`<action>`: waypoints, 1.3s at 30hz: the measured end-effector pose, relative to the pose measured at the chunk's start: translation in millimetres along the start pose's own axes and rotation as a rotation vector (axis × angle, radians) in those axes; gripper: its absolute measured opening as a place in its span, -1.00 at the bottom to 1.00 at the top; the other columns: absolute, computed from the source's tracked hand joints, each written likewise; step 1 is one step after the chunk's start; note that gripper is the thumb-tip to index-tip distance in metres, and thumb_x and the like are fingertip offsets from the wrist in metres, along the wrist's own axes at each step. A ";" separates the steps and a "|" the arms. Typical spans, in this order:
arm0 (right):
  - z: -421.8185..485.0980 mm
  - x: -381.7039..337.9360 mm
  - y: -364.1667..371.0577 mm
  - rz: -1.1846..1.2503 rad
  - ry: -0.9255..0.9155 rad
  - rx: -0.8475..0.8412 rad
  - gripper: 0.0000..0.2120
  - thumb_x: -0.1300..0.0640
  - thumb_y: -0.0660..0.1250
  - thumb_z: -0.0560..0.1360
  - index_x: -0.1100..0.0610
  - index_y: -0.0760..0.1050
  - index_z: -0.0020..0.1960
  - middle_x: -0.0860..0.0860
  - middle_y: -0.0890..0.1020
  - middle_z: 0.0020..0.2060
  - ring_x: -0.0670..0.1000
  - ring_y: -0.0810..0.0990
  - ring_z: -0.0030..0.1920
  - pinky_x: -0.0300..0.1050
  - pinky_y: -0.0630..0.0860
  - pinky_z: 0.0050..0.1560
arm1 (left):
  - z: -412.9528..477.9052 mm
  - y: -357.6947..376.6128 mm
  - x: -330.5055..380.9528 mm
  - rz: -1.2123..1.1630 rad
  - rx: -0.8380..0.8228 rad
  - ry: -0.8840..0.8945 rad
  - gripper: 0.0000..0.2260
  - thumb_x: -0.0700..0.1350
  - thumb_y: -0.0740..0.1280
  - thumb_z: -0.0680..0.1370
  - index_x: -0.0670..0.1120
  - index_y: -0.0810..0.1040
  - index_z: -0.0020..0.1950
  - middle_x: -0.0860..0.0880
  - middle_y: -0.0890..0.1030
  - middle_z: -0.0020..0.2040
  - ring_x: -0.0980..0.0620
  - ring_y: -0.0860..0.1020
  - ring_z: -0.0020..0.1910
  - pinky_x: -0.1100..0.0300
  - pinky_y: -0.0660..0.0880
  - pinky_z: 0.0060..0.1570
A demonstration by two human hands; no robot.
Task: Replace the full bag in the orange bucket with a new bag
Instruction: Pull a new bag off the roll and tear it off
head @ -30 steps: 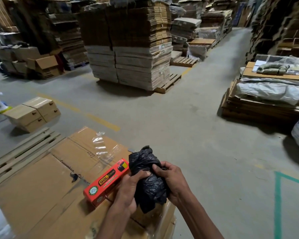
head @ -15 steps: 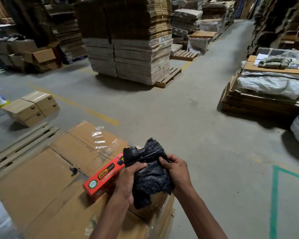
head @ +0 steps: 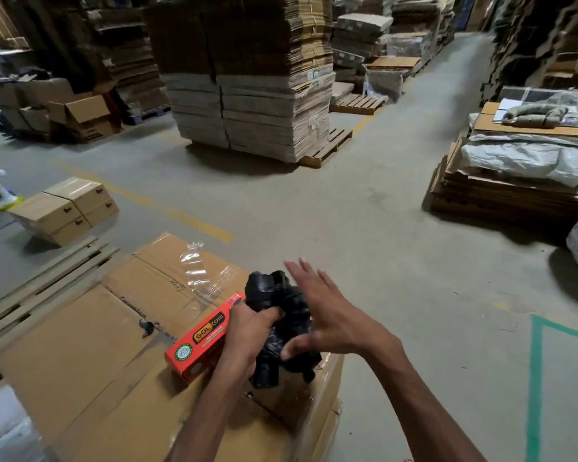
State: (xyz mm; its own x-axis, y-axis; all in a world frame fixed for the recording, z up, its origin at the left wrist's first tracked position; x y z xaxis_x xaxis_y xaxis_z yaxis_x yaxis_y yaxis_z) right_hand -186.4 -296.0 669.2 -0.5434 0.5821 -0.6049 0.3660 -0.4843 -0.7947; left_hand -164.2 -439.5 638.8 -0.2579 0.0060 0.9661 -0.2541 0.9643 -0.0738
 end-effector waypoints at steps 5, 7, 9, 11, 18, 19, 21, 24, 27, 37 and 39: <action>15.6 1.6 19.3 -0.056 0.050 -0.125 0.25 -0.02 0.58 0.28 -0.03 -0.32 0.57 0.10 0.32 0.48 0.08 0.27 0.47 -0.05 0.03 0.53 | -8.8 9.5 9.6 0.002 -0.110 -0.032 -0.95 -0.31 0.42 0.47 -0.23 0.62 -0.09 -0.18 0.68 -0.26 -0.12 0.67 -0.32 0.07 0.61 -0.34; 15.0 5.0 19.9 -0.027 0.087 -0.113 0.06 0.02 0.53 0.33 0.00 -0.13 0.56 0.13 0.54 0.25 0.16 0.49 0.21 -0.06 0.35 0.25 | -10.6 7.9 8.5 -0.018 -0.150 -0.040 -0.94 -0.34 0.38 0.48 -0.28 0.58 -0.06 -0.21 0.64 -0.27 -0.11 0.62 -0.34 0.06 0.59 -0.35; 14.5 7.4 20.7 0.090 0.089 -0.125 -0.37 0.07 0.49 0.39 0.07 0.29 0.37 0.08 0.63 0.06 0.13 0.59 0.02 -0.09 0.48 0.00 | -10.7 5.2 7.8 -0.031 -0.188 -0.040 -0.93 -0.33 0.40 0.47 -0.27 0.58 -0.07 -0.21 0.63 -0.27 -0.11 0.62 -0.33 0.09 0.58 -0.34; 13.2 10.8 17.8 0.140 0.084 -0.149 -0.79 0.09 0.42 0.45 0.08 0.51 0.05 0.01 0.66 -0.15 0.03 0.63 -0.16 -0.12 0.53 -0.16 | -11.3 3.3 9.2 -0.056 -0.235 -0.042 -0.88 -0.30 0.46 0.42 -0.26 0.60 -0.07 -0.23 0.64 -0.23 -0.14 0.63 -0.29 0.09 0.58 -0.30; 17.5 29.9 5.7 0.170 0.049 -0.239 -0.94 0.13 0.41 0.48 0.06 0.60 -0.18 -0.05 0.55 -0.38 -0.08 0.46 -0.40 -0.13 0.44 -0.33 | -8.9 1.1 -5.0 -0.252 -0.287 -0.214 -0.56 -0.25 0.50 0.23 -0.36 0.61 0.08 -0.35 0.63 -0.07 -0.24 0.61 -0.12 0.00 0.59 -0.10; 18.3 33.6 6.0 0.182 0.049 -0.254 -0.97 0.15 0.42 0.47 0.07 0.62 -0.15 -0.04 0.57 -0.36 -0.08 0.48 -0.38 -0.14 0.45 -0.31 | -9.3 1.7 -5.9 -0.270 -0.281 -0.230 -0.54 -0.25 0.52 0.21 -0.36 0.61 0.08 -0.36 0.63 -0.04 -0.27 0.61 -0.09 -0.04 0.58 -0.05; 20.0 41.2 7.3 0.190 0.047 -0.264 -0.97 0.16 0.44 0.44 0.11 0.64 -0.12 -0.05 0.59 -0.34 -0.11 0.50 -0.35 -0.15 0.47 -0.29 | -10.8 2.3 -7.7 -0.308 -0.267 -0.261 -0.46 -0.22 0.56 0.18 -0.35 0.60 0.13 -0.38 0.63 0.05 -0.30 0.61 -0.01 -0.14 0.56 0.07; 21.4 54.2 9.9 0.189 0.078 -0.275 -0.89 0.14 0.48 0.41 0.14 0.66 -0.08 -0.06 0.62 -0.34 -0.12 0.53 -0.34 -0.14 0.50 -0.28 | -11.3 0.5 -14.9 -0.390 -0.289 -0.303 -0.35 -0.19 0.56 0.21 -0.33 0.52 0.27 -0.39 0.57 0.21 -0.39 0.53 0.20 -0.30 0.35 0.35; 22.1 59.9 14.8 0.155 0.087 -0.285 -0.90 0.14 0.48 0.41 0.12 0.66 -0.09 -0.05 0.63 -0.33 -0.09 0.55 -0.35 -0.11 0.52 -0.27 | -12.9 -0.3 -20.7 -0.418 -0.286 -0.336 -0.42 -0.23 0.52 0.22 -0.31 0.56 0.23 -0.37 0.60 0.17 -0.33 0.59 0.10 -0.21 0.50 0.23; 14.6 45.8 31.5 0.850 0.146 -0.451 -0.31 -0.22 0.50 0.36 0.25 0.51 0.27 0.24 0.61 0.19 0.25 0.60 0.18 0.17 0.49 0.27 | -8.2 -11.8 10.1 0.092 -0.149 -0.065 -0.73 -0.30 0.47 0.34 -0.21 0.57 0.02 -0.29 0.68 -0.08 -0.27 0.67 -0.10 -0.17 0.61 -0.06; 22.0 42.2 38.5 0.916 0.243 -0.309 -0.41 -0.18 0.51 0.39 0.24 0.56 0.20 0.23 0.66 0.12 0.27 0.62 0.15 0.25 0.47 0.30 | -8.9 -9.8 14.7 0.113 -0.112 -0.022 -0.83 -0.32 0.46 0.38 -0.16 0.62 -0.06 -0.23 0.71 -0.13 -0.23 0.69 -0.13 -0.12 0.62 -0.09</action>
State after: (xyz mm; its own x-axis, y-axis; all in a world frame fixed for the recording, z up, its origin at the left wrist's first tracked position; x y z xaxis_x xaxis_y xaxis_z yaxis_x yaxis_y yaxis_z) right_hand -211.9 -304.5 614.2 0.2040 0.2032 -0.9577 0.7660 -0.6423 0.0269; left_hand -157.2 -446.6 655.9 -0.2996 0.1115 0.9475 -0.1169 0.9814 -0.1524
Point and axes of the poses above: each hand's wrist, its own z-axis towards the middle knuckle, its own y-axis out of the palm, x = y × z, the point moved 5 cm from there along z, towards the middle knuckle
